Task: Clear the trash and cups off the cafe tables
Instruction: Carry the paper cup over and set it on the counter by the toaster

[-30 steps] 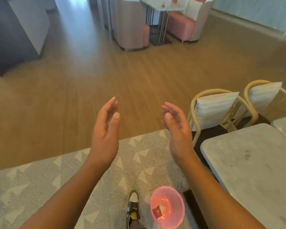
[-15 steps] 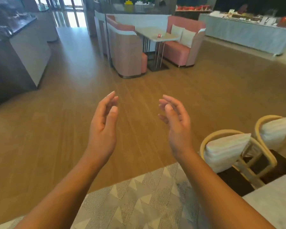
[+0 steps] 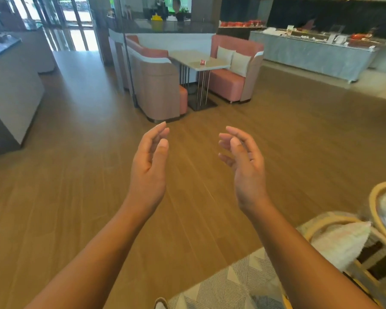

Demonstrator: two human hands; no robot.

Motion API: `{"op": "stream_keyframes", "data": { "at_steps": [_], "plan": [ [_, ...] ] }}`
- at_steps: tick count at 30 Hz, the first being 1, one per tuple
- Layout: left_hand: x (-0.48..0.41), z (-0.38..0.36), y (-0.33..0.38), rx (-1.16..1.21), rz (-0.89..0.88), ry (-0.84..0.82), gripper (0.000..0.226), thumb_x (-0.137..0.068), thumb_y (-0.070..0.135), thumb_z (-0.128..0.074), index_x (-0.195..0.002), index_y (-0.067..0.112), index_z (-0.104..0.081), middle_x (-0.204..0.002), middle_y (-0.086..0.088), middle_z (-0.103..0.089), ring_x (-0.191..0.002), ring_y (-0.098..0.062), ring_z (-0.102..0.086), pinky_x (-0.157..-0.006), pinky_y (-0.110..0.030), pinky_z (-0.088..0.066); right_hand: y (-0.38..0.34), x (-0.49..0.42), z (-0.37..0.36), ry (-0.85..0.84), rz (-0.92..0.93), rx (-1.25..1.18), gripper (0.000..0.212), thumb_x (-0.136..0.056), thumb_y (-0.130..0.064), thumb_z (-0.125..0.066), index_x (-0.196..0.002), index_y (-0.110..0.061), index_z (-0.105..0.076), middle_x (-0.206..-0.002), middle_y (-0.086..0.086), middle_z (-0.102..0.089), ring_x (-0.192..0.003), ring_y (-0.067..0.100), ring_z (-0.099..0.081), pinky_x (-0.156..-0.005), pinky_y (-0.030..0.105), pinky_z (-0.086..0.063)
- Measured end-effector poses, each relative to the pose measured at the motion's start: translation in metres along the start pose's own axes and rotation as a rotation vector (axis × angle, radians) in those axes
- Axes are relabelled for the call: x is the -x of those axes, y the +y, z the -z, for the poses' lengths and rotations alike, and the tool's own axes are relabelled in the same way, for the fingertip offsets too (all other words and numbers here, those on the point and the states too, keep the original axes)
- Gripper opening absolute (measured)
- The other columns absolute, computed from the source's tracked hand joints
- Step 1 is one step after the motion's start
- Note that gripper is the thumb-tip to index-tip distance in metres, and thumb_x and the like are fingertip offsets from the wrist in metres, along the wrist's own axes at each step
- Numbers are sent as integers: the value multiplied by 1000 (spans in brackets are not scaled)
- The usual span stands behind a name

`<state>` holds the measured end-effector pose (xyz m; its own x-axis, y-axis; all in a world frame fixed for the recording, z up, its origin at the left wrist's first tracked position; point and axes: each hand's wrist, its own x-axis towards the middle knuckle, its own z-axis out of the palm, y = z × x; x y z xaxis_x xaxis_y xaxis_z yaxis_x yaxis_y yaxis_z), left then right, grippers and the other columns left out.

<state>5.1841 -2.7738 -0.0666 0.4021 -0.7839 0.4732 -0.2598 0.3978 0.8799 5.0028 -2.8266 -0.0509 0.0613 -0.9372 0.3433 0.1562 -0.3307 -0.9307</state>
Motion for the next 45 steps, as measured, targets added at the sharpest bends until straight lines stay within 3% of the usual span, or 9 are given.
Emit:
{"op": "stream_keyframes", "data": {
  "at_steps": [11,20,39,45],
  "plan": [
    [-202,-5,-91,23,-10,-75,44,-104,57,-40,-143,41,-52,-137,30,-60,-134,5,-55,-114,-45,-50,62,-176,-72,78,-4,6,32,-98,-39,-54,-125,-29,-69,-123,-5,-73,-119,10,-67,-104,42,-57],
    [-347,-59,-175,76,11,-122,38,-110,42,-41,-145,34,-53,-132,27,-62,-127,2,-60,-99,-18,-53,137,-330,-84,94,29,3,29,-99,-40,-54,-122,-33,-70,-120,-6,-74,-120,13,-67,-100,39,-57],
    [-707,-247,-352,102,25,-58,39,-105,45,-40,-141,34,-53,-127,33,-62,-124,1,-62,-97,-19,-55,283,-750,-68,45,25,16,30,-99,-38,-54,-124,-30,-68,-118,-7,-74,-118,14,-67,-101,42,-56],
    [-814,-280,-425,124,29,-67,41,-101,52,-41,-138,39,-53,-134,19,-62,-126,-2,-62,-100,-27,-57,347,-866,-76,73,23,35,32,-99,-39,-53,-125,-29,-68,-117,-11,-74,-118,10,-67,-102,39,-56]
  ]
}}
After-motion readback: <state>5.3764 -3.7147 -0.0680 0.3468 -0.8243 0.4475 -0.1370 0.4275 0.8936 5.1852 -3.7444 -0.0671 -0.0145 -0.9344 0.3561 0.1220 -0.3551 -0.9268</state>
